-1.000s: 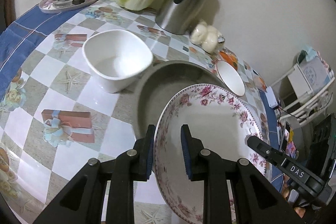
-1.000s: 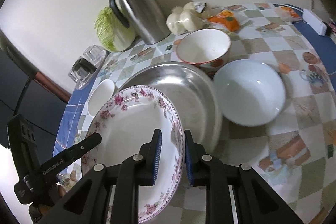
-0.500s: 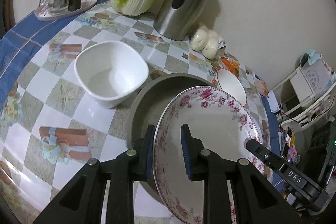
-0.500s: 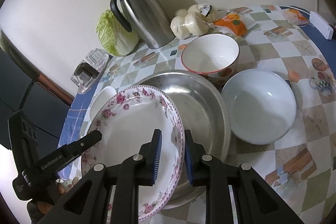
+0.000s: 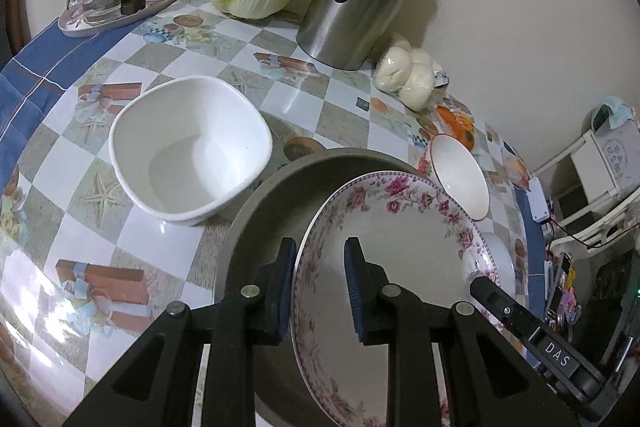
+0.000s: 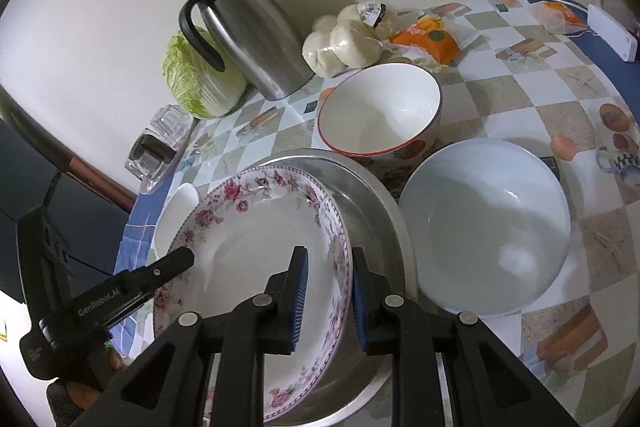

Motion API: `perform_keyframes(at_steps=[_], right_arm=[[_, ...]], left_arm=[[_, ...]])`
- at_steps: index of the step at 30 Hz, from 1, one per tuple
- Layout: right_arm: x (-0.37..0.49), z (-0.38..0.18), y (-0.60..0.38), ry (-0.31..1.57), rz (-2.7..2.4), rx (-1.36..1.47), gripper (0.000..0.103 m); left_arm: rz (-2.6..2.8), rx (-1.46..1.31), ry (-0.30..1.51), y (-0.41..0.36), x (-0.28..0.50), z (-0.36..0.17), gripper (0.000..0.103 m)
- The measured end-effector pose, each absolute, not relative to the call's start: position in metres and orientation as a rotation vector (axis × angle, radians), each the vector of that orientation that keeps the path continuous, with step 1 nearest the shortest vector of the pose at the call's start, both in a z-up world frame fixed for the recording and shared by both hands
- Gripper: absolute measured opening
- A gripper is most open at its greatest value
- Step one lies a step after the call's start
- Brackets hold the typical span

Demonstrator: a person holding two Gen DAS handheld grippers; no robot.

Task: Organize plates and bowls
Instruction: 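Lower the floral plate into the steel basin and open both tools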

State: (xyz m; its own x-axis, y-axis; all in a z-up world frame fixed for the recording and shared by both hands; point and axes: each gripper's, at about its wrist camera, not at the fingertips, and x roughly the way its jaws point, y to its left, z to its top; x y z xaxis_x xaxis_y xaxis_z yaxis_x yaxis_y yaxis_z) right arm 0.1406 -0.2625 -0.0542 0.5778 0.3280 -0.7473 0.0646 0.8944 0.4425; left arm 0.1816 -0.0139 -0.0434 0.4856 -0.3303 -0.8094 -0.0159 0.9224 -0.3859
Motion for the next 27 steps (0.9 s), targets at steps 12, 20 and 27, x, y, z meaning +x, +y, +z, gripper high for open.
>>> perform_keyframes(at_steps=[12,20,27], right_arm=[[0.152,-0.074,-0.260,0.991,0.161,0.439,0.022],[0.153,-0.077,-0.260,1.004,0.153,0.440,0.022],[0.155,-0.080,-0.257,1.009,0.144,0.427,0.022]], left_arm=[[-0.175,-0.372,1.089,-0.014,0.190,-0.064,0.024],[-0.166,-0.362,1.100,-0.016,0.191,-0.070,0.024],[-0.150,-0.345,1.112,-0.018,0.192,-0.075,0.025]])
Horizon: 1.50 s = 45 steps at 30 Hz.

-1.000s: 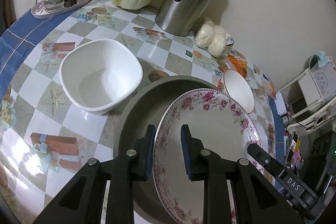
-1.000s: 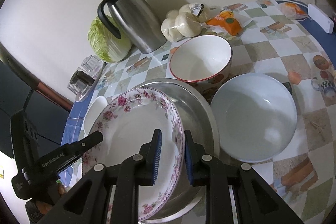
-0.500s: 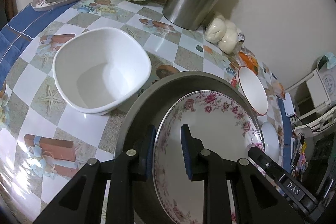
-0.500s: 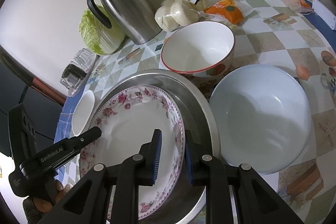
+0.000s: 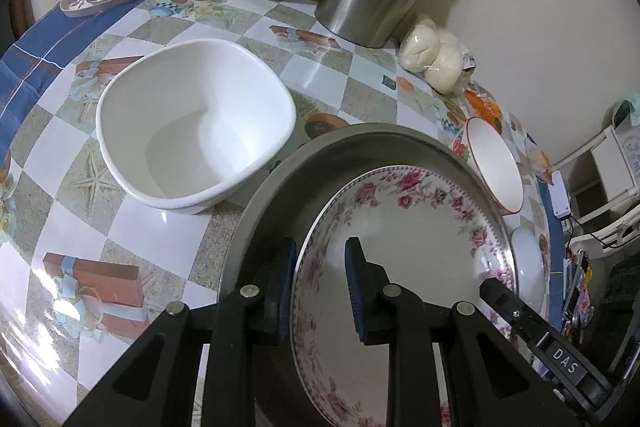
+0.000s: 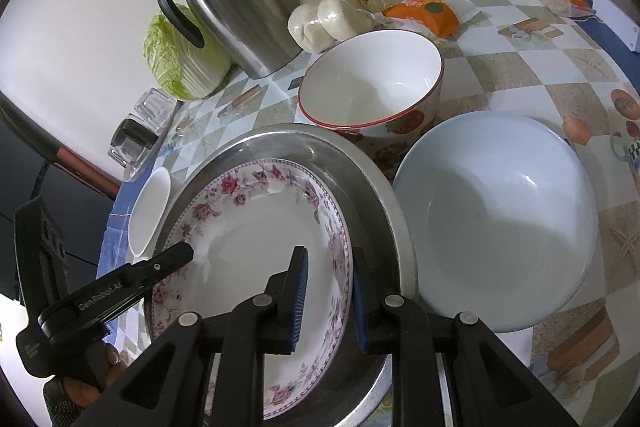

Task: Organize plates and bowls
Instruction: 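Lower the floral plate into the steel basin and open both tools, then move both tools to the rim of the red-rimmed white bowl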

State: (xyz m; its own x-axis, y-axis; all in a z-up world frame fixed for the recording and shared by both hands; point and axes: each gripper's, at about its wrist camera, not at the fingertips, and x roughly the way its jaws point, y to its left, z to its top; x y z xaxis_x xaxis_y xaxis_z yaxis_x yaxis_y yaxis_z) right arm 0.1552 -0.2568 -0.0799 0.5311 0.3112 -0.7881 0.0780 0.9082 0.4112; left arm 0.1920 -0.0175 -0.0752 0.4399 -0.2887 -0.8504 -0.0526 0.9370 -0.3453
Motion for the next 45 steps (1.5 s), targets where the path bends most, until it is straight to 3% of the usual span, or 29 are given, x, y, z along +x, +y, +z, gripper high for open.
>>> perform_keyframes(at_steps=[7,15,20,32,36,40,45], right_arm=[[0.154,-0.078,-0.252,1.012,0.126,0.384,0.022],[0.154,-0.076,-0.248,1.019,0.093,0.332,0.022],[0.154,-0.075,-0.246,1.027,0.084,0.307,0.022],[0.145,-0.049,-0.250,0.957,0.056,0.279,0.028],[0.142,-0.042,-0.252,0.959,0.013,0.264,0.052],[0.138,-0.036,-0.255,0.954,-0.003,0.255,0.064],[0.134,-0.031,-0.254,0.948,-0.033,0.220,0.079]], left_arm=[[-0.144,-0.322,1.115,-0.020,0.191,-0.076,0.026],[-0.150,-0.312,1.115,-0.021,0.190,-0.073,0.039],[-0.150,-0.298,1.121,-0.023,0.189,-0.071,0.042],[-0.122,-0.279,1.089,-0.018,0.182,-0.049,0.058],[-0.111,-0.260,1.079,-0.018,0.179,-0.042,0.068],[-0.101,-0.249,1.066,-0.016,0.176,-0.036,0.069],[-0.056,-0.236,1.071,-0.012,0.174,-0.035,0.077]])
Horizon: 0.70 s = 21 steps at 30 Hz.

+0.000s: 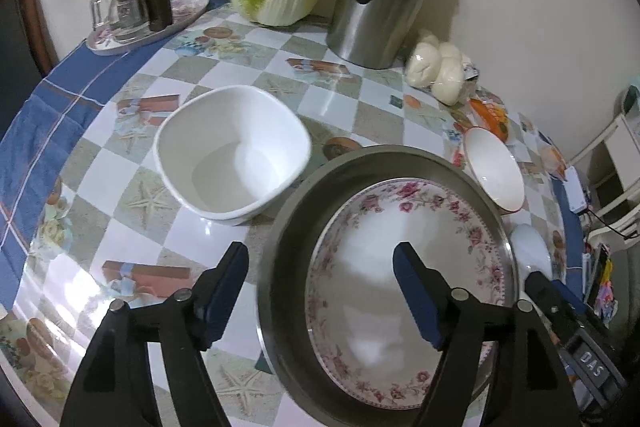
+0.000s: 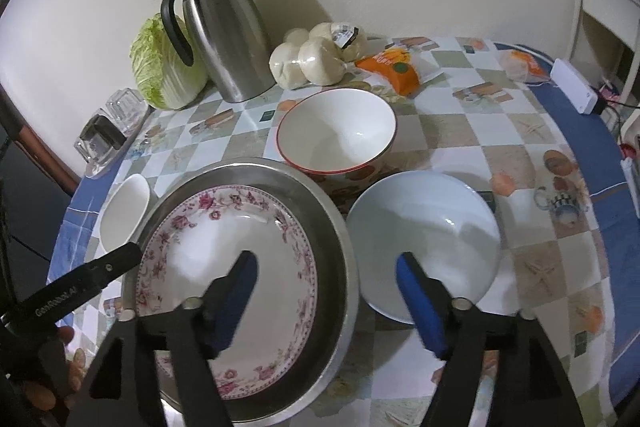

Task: Organize plates and bowls
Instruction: 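Move both tools to the rim of the red-rimmed white bowl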

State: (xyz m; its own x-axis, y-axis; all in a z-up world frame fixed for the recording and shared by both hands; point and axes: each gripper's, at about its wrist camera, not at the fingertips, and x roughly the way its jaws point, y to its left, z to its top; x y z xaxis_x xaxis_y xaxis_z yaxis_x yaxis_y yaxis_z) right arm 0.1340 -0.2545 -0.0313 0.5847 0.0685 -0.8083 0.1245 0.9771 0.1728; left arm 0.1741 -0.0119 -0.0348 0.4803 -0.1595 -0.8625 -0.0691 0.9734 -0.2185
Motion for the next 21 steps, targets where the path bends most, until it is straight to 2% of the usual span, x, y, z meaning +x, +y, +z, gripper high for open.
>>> perform_keyframes(at_steps=[3,16,18,21], right_arm=[[0.132,-0.029,-0.255,0.944,-0.033,0.222,0.083],[0.122,-0.023,-0.250,0.950,-0.039,0.193,0.100],[0.120,-0.021,-0.249,0.950,-0.042,0.191,0.101],[0.115,-0.016,-0.249,0.945,-0.047,0.190,0.103]], left_arm=[[-0.025,-0.232,1.083,-0.008,0.173,-0.036,0.083],[0.013,-0.208,1.094,-0.007,0.161,-0.028,0.087],[0.013,-0.212,1.090,-0.006,0.158,-0.026,0.097],[0.022,-0.208,1.080,-0.006,0.153,-0.022,0.099]])
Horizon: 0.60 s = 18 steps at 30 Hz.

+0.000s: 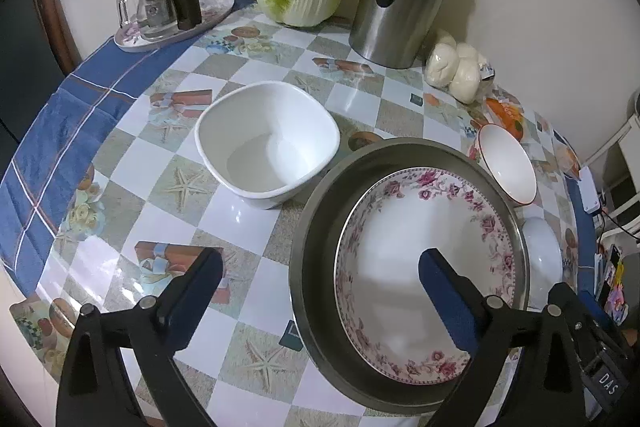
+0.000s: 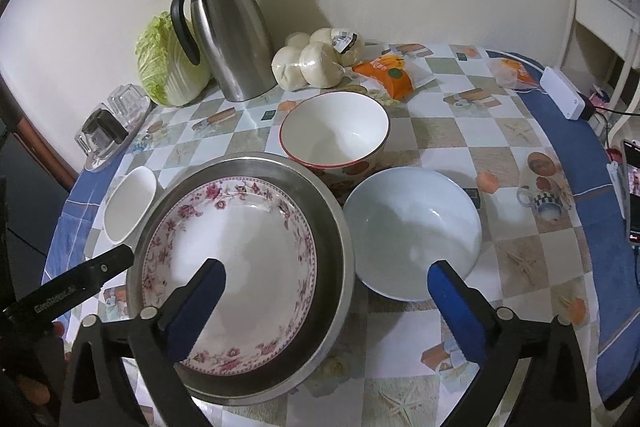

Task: Organize plates and bowls
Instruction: 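Move both tools to the rim of the red-rimmed white bowl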

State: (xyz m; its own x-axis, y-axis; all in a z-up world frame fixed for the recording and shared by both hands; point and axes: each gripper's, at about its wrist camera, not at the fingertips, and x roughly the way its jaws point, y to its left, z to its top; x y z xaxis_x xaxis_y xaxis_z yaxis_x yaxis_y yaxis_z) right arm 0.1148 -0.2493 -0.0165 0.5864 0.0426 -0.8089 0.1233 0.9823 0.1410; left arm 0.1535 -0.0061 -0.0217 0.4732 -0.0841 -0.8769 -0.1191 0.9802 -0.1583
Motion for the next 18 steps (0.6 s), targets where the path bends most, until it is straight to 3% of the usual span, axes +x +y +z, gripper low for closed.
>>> perform_keyframes(at_steps=[18], right_arm=[[0.092,0.001,-0.258,0.905,-0.087,0.223,0.103]], left_arm=[[-0.001,-0.257,0.983,-0.002,0.135,0.002,0.099]])
